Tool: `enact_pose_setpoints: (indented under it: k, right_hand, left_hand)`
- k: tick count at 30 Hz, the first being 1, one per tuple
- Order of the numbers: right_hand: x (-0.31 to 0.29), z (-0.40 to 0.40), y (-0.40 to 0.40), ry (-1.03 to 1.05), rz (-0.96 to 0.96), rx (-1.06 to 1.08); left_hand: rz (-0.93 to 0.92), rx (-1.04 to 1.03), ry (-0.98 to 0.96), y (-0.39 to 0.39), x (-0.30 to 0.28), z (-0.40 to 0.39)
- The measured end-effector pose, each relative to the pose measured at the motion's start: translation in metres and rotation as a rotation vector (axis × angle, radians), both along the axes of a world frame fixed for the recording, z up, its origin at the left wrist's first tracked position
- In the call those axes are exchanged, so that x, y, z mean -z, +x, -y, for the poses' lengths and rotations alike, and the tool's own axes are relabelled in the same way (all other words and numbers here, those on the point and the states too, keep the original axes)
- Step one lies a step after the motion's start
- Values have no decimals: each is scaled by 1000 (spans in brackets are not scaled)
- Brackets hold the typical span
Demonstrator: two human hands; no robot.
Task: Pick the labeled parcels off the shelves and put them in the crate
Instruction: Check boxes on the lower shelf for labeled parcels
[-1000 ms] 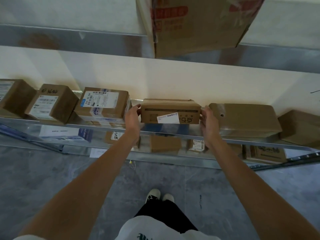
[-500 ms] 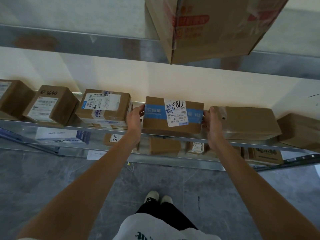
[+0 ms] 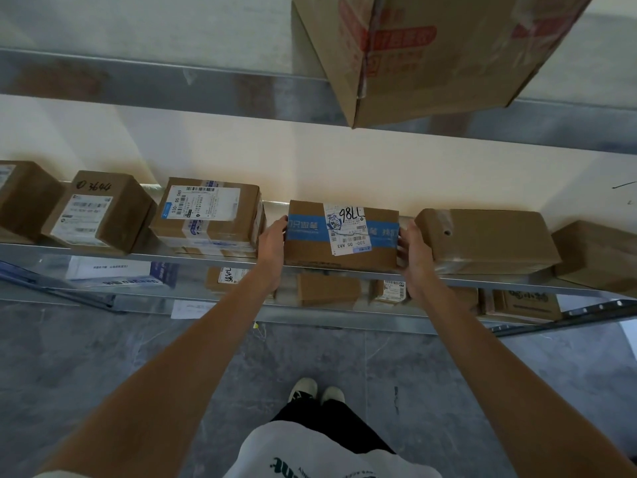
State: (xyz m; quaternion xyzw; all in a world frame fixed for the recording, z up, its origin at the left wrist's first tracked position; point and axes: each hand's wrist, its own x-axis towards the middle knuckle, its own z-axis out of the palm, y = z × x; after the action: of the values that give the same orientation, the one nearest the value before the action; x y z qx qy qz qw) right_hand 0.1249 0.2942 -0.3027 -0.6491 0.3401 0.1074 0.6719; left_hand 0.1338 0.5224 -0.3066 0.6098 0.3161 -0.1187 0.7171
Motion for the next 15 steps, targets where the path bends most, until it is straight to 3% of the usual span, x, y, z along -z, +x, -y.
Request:
enact_pose_setpoints:
  k: [11, 15]
  right_hand:
    - [8, -1, -6, 82, -32, -58]
    - [4, 7, 0, -29, -36, -110]
  left_hand:
    - [13, 162, 85, -5, 5, 6]
    - [-53, 106, 90, 3, 2, 0]
